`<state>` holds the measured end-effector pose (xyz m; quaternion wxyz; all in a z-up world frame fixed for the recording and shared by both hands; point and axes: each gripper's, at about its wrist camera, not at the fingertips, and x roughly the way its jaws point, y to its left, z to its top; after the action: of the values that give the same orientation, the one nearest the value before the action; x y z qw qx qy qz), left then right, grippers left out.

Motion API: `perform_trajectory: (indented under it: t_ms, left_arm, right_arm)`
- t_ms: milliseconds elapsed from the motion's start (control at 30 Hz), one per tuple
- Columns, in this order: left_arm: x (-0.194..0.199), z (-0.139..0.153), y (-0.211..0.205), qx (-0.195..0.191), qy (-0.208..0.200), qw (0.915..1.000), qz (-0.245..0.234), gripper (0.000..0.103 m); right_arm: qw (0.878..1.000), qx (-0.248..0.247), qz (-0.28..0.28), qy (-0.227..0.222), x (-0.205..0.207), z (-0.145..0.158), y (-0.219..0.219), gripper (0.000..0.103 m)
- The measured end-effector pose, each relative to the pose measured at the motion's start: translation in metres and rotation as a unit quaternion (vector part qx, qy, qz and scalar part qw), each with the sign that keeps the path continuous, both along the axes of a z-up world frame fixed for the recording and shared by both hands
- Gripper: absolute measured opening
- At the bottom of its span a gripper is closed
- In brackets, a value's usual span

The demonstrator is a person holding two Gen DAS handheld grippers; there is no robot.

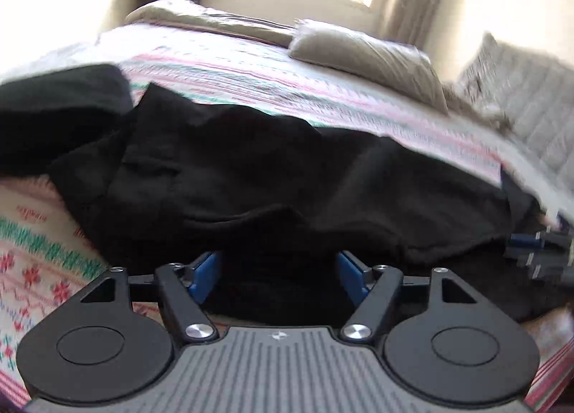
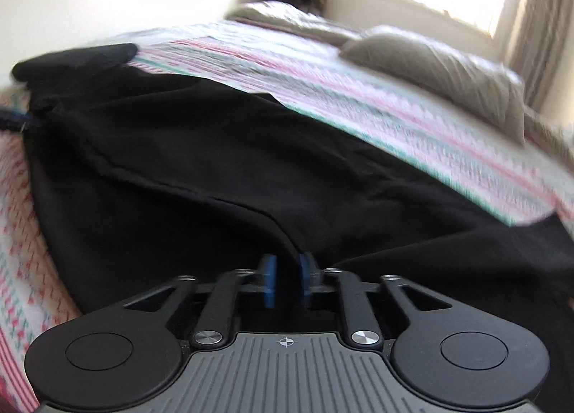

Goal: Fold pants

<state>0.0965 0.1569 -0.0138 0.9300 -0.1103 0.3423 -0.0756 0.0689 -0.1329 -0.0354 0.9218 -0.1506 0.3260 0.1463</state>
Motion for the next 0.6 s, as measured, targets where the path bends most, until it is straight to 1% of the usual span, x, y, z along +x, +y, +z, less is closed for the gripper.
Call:
perform_trajectory:
  t_ms: [67, 133, 233, 300, 367, 400, 433, 467, 533, 567, 600]
  left_arm:
    - [0.001, 0.000, 0.008, -0.030, 0.003, 0.9992, 0.027, 0.086]
    - [-0.001, 0.000, 0.014, -0.052, 0.007, 0.9971, 0.056, 0.086]
    - [-0.001, 0.000, 0.023, -0.083, -0.001, 0.9926, 0.088, 0.085]
    - [0.004, -0.003, 0.027, -0.101, 0.001, 0.9881, 0.116, 0.085]
    - [0.007, -0.008, 0.034, -0.121, 0.002, 0.9822, 0.144, 0.078]
    - [0.009, -0.009, 0.034, -0.127, 0.000, 0.9791, 0.159, 0.073]
    - [0.012, -0.009, 0.034, -0.128, -0.004, 0.9767, 0.172, 0.065]
    - [0.013, -0.008, 0.034, -0.125, -0.010, 0.9744, 0.187, 0.059]
    - [0.015, -0.003, 0.030, -0.107, -0.035, 0.9707, 0.212, 0.032]
    - [0.015, 0.002, 0.031, -0.090, -0.047, 0.9704, 0.219, 0.031]
    - [0.013, 0.006, 0.029, -0.075, -0.060, 0.9697, 0.225, 0.030]
  right_arm:
    - [0.999, -0.033, 0.006, -0.026, -0.009, -0.003, 0.009, 0.051]
    - [0.997, -0.060, 0.017, -0.046, -0.015, -0.005, 0.018, 0.051]
    - [0.994, -0.080, 0.033, -0.063, -0.020, -0.007, 0.028, 0.051]
    - [0.992, -0.092, 0.040, -0.071, -0.020, -0.009, 0.036, 0.051]
    - [0.991, -0.102, 0.046, -0.079, -0.018, -0.012, 0.043, 0.051]
    - [0.990, -0.106, 0.050, -0.083, -0.017, -0.012, 0.044, 0.051]
    - [0.989, -0.108, 0.054, -0.088, -0.015, -0.013, 0.046, 0.050]
    - [0.988, -0.112, 0.059, -0.092, -0.014, -0.013, 0.048, 0.047]
    - [0.986, -0.117, 0.068, -0.100, -0.010, -0.016, 0.051, 0.044]
    - [0.985, -0.116, 0.075, -0.103, -0.009, -0.017, 0.052, 0.033]
    - [0.985, -0.115, 0.081, -0.101, -0.007, -0.018, 0.052, 0.009]
